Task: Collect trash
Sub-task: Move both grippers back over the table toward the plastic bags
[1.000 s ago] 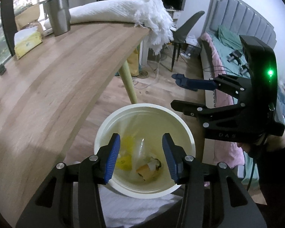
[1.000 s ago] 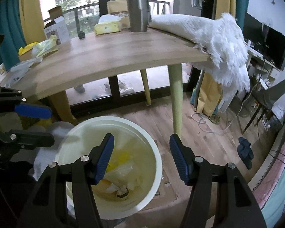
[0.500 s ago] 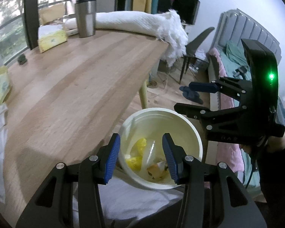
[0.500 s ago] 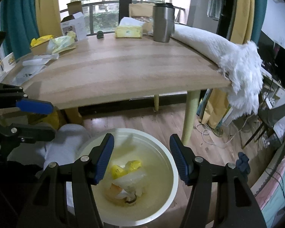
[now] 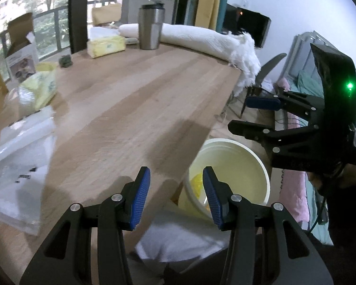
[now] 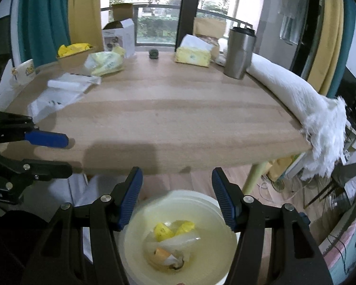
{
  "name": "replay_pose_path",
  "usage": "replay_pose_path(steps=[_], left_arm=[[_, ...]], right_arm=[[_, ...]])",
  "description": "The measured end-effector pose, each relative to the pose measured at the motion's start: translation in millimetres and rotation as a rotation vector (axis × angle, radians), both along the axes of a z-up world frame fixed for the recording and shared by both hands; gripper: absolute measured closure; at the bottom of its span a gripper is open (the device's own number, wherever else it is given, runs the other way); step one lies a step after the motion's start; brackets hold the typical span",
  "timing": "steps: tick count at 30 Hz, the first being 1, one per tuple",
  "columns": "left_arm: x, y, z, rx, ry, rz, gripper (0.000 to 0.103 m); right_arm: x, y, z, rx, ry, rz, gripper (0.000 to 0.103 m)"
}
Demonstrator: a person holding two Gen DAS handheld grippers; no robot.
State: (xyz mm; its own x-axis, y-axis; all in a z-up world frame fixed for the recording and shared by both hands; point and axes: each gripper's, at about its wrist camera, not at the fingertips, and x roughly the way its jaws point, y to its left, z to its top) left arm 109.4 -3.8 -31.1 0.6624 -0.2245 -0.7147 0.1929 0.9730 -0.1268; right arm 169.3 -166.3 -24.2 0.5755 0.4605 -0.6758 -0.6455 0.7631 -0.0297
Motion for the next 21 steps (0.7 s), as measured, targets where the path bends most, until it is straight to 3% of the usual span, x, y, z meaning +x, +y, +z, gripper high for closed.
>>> replay_pose_path(steps=[21], left_arm=[[-33,113,26,0.016,-0.071,0.197,0.054]], right_arm=[[-5,110,34,-0.036,-0.047,0.166,0.042]])
